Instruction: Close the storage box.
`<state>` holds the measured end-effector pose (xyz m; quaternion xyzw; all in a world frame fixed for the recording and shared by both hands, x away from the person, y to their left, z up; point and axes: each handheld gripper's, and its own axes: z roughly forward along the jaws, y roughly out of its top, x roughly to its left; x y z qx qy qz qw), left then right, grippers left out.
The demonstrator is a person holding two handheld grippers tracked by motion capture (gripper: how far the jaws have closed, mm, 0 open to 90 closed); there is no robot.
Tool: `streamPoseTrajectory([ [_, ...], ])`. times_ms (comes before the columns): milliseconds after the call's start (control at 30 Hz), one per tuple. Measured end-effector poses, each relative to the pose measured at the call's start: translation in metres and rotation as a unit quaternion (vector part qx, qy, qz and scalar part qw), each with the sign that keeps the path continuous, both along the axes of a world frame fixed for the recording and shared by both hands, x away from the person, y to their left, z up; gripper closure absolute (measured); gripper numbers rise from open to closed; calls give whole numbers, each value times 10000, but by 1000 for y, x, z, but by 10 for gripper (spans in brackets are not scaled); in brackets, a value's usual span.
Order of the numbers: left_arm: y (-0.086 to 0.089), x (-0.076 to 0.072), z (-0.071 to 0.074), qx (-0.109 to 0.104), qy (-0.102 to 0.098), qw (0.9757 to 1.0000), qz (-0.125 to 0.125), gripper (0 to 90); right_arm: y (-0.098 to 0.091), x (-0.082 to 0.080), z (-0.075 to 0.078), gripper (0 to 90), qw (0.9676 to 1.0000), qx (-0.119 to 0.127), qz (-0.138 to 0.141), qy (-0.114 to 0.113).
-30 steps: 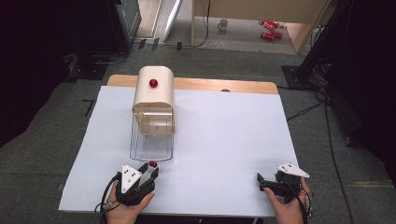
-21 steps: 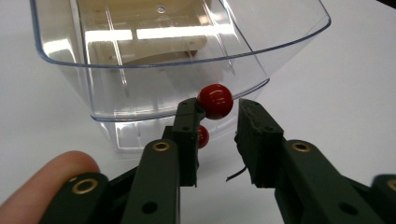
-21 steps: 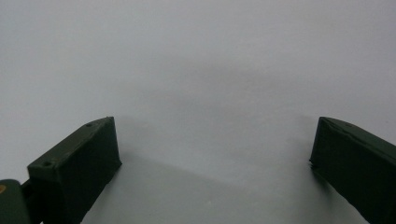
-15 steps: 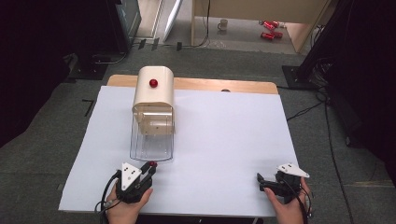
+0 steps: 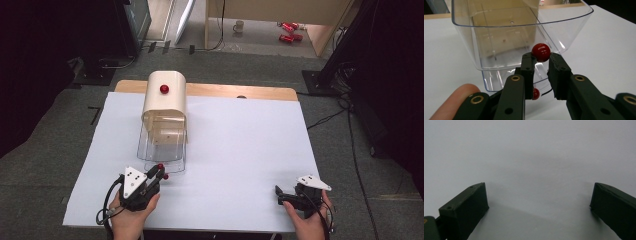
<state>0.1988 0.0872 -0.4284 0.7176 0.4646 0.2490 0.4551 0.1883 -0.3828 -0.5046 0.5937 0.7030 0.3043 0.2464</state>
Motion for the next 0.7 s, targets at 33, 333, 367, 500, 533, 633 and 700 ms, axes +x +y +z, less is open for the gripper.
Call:
streamPoseTrajectory([
  [33,0,2,2,-8,-9,10000,2,757,0,0,0,9,10000,-1,-1,-1],
  [333,-3,25,17,-17,-72,10000,3,761,0,0,0,9,10000,0,-1,-2],
  [367,-3,29,18,-29,-67,10000,11,761,0,0,0,9,10000,-1,-1,0],
  [500,-5,42,16,-60,-17,10000,22,764,0,0,0,9,10000,-2,-1,-1],
  [533,-5,42,16,-60,-17,10000,22,764,0,0,0,9,10000,-2,-2,1],
  [633,-6,50,16,-79,-13,10000,48,765,0,0,0,9,10000,-3,-2,0],
  [700,-6,55,16,-73,-23,9999,66,765,0,0,0,9,10000,-4,0,-1],
])
